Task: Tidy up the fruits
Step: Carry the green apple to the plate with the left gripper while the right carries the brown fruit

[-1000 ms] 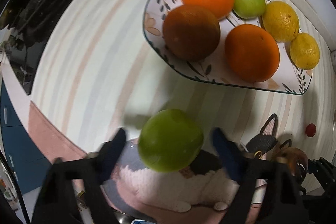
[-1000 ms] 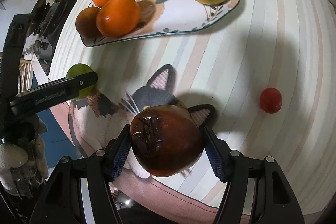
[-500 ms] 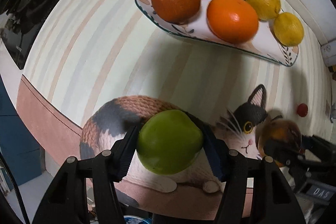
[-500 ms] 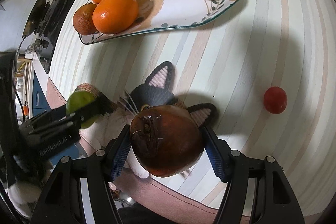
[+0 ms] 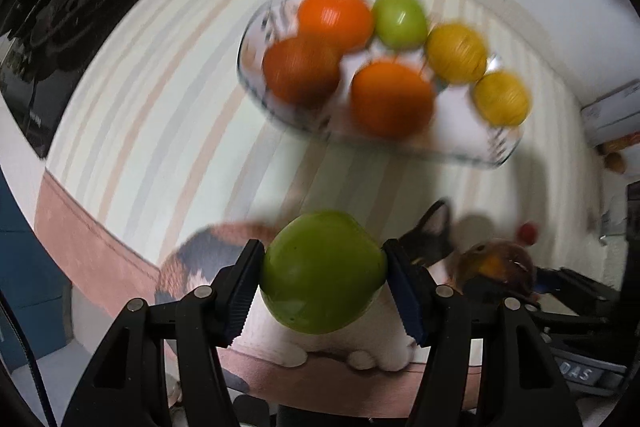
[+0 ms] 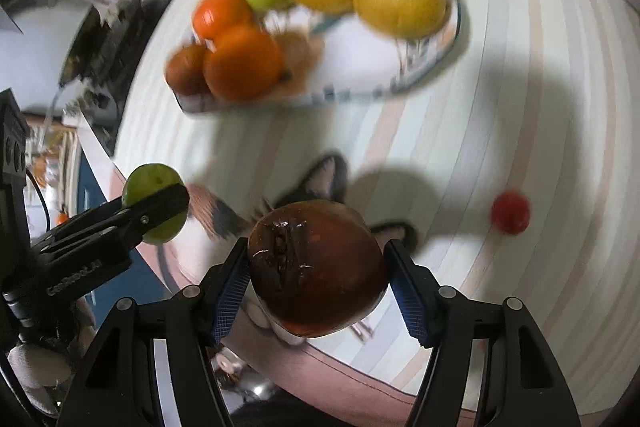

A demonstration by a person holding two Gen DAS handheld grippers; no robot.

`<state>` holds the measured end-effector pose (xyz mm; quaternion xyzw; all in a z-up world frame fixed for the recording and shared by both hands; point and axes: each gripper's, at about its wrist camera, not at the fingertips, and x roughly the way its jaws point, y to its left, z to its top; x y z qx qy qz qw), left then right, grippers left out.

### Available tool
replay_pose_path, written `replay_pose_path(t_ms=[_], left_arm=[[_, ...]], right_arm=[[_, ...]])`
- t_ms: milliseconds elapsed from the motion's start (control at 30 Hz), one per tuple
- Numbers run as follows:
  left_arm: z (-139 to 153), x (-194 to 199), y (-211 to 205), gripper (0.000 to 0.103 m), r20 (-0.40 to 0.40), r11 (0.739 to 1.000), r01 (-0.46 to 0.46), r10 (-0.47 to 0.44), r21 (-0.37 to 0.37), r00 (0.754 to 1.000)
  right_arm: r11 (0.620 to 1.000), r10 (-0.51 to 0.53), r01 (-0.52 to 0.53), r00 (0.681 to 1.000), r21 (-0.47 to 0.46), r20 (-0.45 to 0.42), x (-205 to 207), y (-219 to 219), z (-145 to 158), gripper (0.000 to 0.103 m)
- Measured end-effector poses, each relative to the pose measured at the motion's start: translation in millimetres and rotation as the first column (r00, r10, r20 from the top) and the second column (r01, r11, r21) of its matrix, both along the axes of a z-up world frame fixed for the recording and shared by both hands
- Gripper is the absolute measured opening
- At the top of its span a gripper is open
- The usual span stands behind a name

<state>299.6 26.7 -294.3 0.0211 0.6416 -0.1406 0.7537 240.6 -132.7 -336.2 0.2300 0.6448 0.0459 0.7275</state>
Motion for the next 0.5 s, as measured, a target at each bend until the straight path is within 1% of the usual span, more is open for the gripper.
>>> replay_pose_path(t_ms=[100,167,233,367,500], left_arm=[[28,18,0,0.059,0.036,0.999,0.006,-0.004,-0.048,0.999],[44,35,2,0.059,0.062,0.998,0.005,-0.001,-0.057,0.998],[53,57,5,0.059,0.080,0.998,0.012,-0.007,-0.054,0.997],[59,100,11,0.059,0.112,1.000,0.010,-0.009,-0.008,0.994],[46,136,12,0.059,0.091,0.999,0.017,-0.020,0.030,0.996]], right_arm=[[0.999,-0.030,0.029,0.998,0.021,0.049,16,-11,21,0.069],[0.998,-0.052,0.050,0.996,0.031,0.077,29,-19,33,0.069],[0.997,-0.074,0.071,0.992,0.030,0.103,45,-30,46,0.069],[0.993,-0.119,0.120,0.983,0.003,0.139,81,-58,62,0.069],[0.987,-0.136,0.148,0.979,-0.070,0.149,121,-83,67,0.069]])
